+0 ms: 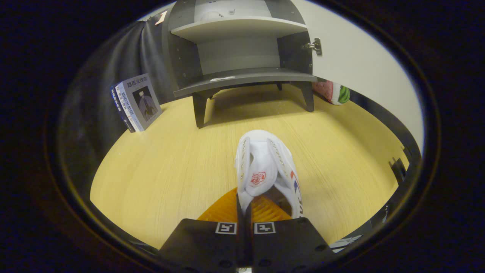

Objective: Open the shoe cabinet door, grab the shoes and put them into the shoe cabinet, then close the shoe cabinet door.

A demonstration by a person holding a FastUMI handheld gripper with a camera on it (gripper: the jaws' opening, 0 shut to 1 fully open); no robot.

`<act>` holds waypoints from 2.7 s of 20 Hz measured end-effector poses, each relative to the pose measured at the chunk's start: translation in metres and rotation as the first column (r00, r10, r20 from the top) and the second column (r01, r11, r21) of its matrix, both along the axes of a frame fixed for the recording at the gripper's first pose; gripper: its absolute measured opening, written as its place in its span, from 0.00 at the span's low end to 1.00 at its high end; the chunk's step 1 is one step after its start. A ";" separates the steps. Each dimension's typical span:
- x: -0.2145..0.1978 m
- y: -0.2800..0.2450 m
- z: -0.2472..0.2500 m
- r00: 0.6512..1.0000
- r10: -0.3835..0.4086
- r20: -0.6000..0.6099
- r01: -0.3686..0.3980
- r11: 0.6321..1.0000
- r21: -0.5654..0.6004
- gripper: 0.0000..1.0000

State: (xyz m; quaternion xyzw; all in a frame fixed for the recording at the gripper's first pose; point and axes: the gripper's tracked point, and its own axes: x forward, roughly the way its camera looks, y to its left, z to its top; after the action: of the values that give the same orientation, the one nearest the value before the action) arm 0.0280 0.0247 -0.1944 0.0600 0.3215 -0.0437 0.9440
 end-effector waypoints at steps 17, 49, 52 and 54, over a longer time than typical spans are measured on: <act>0.007 -0.027 0.210 0.979 -0.018 0.202 0.038 0.995 -0.093 0.02; 0.374 -0.094 0.391 0.905 0.180 0.385 -0.077 0.961 -0.267 0.02; 0.376 -0.092 0.389 0.903 0.205 0.378 -0.095 0.953 -0.288 0.02; 0.376 -0.089 0.383 0.911 0.201 0.359 -0.108 0.959 -0.262 0.02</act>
State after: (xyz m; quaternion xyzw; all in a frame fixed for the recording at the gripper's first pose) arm 0.4038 -0.0641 0.1891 -0.0712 0.1275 0.0064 0.9893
